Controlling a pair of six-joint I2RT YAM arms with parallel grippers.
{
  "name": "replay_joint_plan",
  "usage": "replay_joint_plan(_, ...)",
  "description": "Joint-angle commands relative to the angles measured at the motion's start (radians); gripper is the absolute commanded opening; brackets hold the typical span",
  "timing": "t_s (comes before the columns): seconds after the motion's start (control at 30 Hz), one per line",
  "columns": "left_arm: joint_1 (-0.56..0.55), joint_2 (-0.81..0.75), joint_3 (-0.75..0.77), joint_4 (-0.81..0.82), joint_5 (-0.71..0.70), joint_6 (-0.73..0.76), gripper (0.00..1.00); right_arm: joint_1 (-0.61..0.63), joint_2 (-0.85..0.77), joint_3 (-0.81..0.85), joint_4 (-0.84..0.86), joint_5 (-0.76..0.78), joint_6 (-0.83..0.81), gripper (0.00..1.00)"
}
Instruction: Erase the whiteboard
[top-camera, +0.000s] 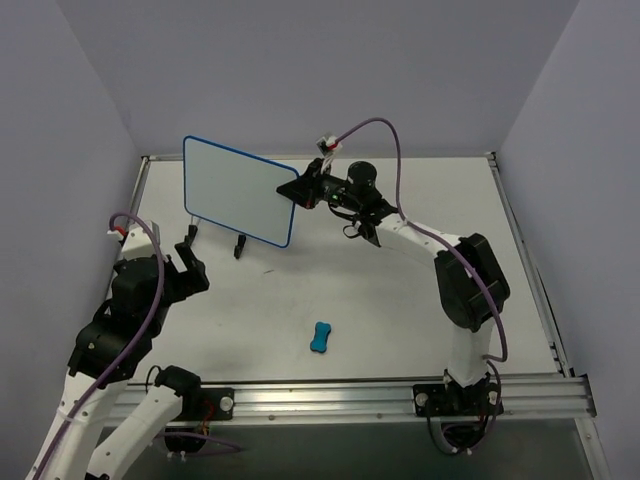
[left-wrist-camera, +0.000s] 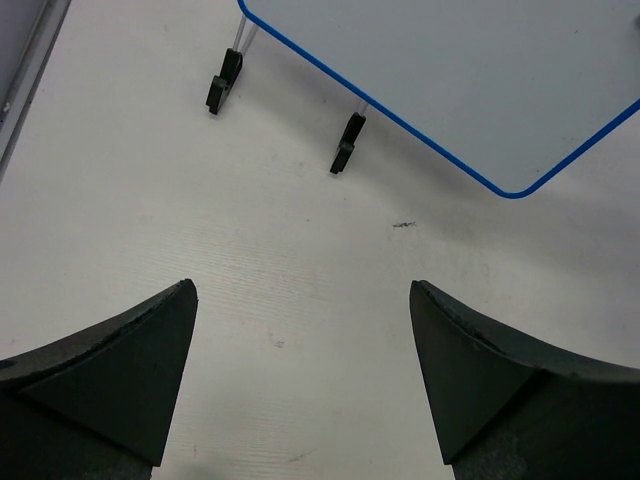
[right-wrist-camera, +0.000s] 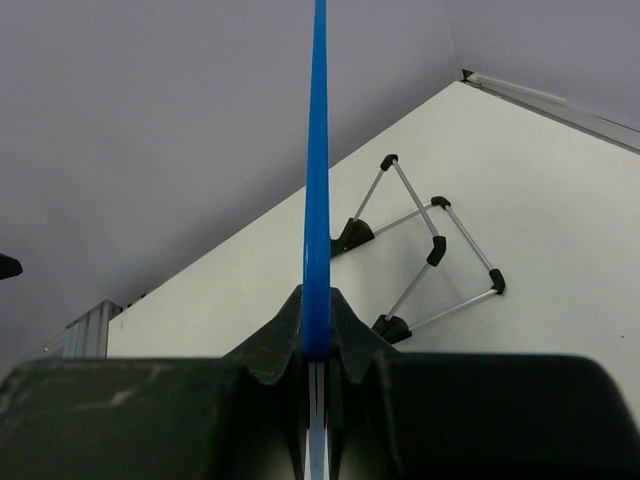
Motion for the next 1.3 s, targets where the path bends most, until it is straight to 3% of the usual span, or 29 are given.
replay_joint_plan(0.0,0.053,0.018,-0.002,0.072,0.089,0.041,0.94,0.021,0.009,0.129,0.179,-0.042,-0.018,0.0)
replay_joint_plan(0.53,0.086,0.027,-0.012,0.093,0.151,0.059,0.94,0.04,0.285,0.296,0.28,-0.057,0.022,0.0)
replay_joint_plan(1.27,0.093,0.024,-0.015,0.099,0.175,0.065,0.94,0.03,0.4,0.31,0.297,-0.095,0.019,0.0)
